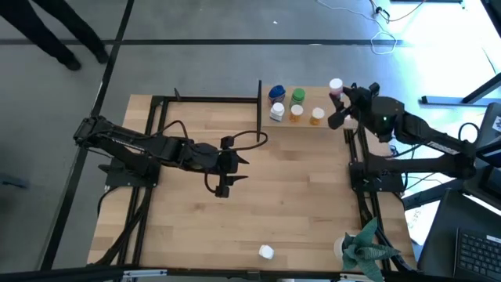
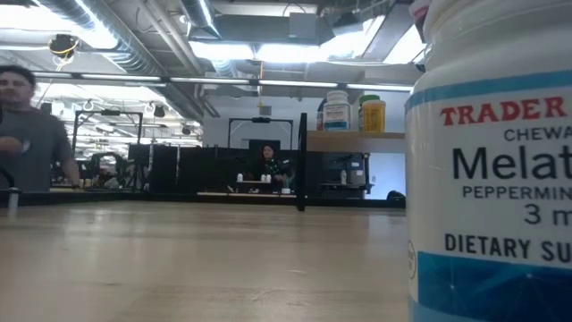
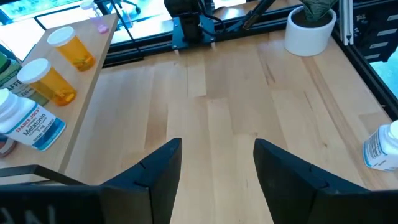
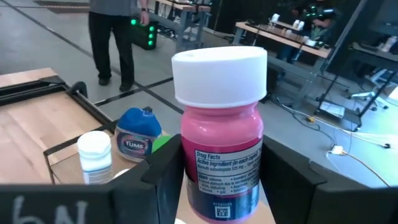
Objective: Pick and place medicine bottles onto shelf by color
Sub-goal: Put the pink medicine bottle on the shelf
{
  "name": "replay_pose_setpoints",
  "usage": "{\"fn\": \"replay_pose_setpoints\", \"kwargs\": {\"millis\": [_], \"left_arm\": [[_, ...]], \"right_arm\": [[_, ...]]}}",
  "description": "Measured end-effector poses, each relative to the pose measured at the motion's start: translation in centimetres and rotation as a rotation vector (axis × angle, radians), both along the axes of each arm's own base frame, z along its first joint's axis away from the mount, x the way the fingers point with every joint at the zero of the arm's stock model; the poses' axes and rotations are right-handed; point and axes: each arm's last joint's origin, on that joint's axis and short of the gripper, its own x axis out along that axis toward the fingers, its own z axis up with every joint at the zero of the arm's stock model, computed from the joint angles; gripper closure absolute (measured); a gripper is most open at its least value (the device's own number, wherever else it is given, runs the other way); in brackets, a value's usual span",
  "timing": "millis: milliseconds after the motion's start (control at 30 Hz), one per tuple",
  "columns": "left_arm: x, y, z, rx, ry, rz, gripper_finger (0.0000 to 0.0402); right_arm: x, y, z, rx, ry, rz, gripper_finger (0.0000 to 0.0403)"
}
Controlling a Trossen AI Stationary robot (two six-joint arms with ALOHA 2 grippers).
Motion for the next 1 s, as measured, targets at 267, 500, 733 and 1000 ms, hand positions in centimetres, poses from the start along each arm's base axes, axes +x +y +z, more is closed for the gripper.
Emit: {"fn": "replay_pose_setpoints", "kwargs": {"millis": [267,500,733,1000], "left_arm": [[0.0,0.0,0.0,0.000,0.000,0.000,0.0208],[0.0,0.0,0.0,0.000,0.001,0.000,0.0208],[0.0,0.0,0.0,0.000,0.001,0.000,0.0208],[0.0,0.0,0.0,0.001,0.002,0.000,0.0208]], "right_arm": [[0.1,-2.8,-2.8,-0.010,-0.027,0.038,0.0218],[-0.5,-5.2,-4.8,0.016,-0.103,0.009,0.0218],[-1.2,-6.8,-7.1,0.062,-0.154,-0.074,0.0218],[-1.9,-7.4,-9.0,0.125,-0.239,-0.155,0.0218]]}}
